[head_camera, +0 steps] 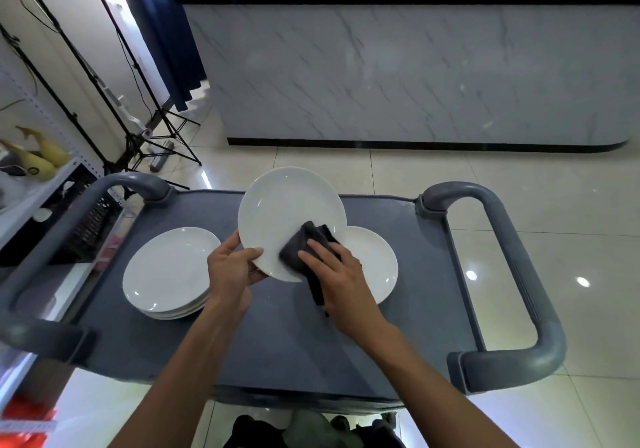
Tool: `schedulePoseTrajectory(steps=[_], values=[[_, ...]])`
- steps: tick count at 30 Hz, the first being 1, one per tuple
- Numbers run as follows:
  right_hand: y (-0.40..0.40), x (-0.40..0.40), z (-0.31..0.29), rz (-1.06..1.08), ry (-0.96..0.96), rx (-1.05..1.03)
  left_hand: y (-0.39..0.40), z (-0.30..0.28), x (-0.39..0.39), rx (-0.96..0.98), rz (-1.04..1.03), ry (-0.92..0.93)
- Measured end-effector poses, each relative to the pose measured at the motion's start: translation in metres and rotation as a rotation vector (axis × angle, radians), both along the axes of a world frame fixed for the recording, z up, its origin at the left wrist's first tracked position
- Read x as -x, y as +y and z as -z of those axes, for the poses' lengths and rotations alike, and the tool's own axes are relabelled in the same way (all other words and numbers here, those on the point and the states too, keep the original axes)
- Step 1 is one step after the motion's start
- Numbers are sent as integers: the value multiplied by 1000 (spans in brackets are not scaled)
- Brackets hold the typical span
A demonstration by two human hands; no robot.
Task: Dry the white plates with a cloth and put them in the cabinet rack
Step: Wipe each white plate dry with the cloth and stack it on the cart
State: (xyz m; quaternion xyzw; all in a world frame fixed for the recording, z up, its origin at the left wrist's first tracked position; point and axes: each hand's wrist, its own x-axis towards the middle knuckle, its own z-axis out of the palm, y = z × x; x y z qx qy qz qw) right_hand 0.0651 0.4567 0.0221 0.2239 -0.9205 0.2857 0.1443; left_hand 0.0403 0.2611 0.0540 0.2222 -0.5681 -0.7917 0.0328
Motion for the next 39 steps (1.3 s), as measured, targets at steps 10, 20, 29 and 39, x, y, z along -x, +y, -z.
schedulePoseTrajectory(steps=[10,20,29,39], values=[[21,46,-11,304,47,80,0,-2,-4,92,137,26],[16,68,-50,322,-23,244,-3,-1,-12,190,323,86],[11,73,-71,146,-85,172,-18,2,-16,209,304,182],[19,81,-71,77,-154,302,-28,-12,-10,454,355,364]])
